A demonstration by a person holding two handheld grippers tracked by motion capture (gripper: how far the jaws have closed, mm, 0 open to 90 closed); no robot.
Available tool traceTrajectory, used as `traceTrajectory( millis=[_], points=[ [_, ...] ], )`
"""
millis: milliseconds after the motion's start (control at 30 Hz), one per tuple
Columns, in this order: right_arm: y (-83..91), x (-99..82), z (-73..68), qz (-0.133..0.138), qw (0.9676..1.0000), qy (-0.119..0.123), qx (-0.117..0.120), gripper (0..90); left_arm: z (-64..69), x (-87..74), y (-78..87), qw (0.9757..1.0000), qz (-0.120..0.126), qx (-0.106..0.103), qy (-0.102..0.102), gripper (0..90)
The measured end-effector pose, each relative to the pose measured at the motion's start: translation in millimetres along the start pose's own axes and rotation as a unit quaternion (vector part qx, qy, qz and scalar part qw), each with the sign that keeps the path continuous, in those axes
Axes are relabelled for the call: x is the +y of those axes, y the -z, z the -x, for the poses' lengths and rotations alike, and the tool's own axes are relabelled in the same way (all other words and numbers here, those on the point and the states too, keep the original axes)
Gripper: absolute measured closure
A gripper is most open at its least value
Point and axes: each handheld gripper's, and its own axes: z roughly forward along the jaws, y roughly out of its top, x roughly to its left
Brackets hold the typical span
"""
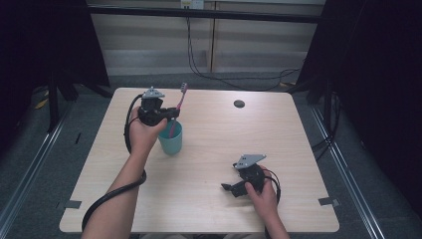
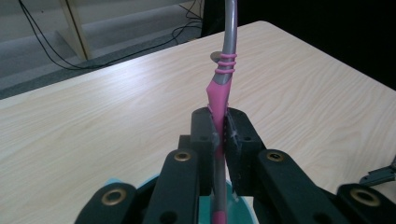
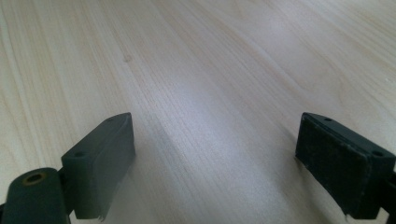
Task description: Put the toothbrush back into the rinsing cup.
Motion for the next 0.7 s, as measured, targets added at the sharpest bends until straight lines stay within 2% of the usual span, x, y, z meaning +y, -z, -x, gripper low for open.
traceTrajectory(
  millis=[200, 400, 700],
  points=[
    [0.0, 0.0, 0.0, 0.0, 1.0, -0.001, 0.0, 11.4, -2.1, -5.2, -1.0, 1.0, 0.002, 0.006, 0.003, 82.7],
    [0.1, 0.0, -0.2, 0.0, 1.0, -0.001, 0.0, 11.3, -5.8, -12.6, -1.9, 0.9998, 0.005, 0.01, 0.019, 82.7],
    [0.1, 0.0, -0.2, -0.001, 1.0, 0.0, 0.0, 11.3, -5.8, -20.5, -4.7, 0.9996, 0.001, 0.014, 0.026, 82.7]
  ],
)
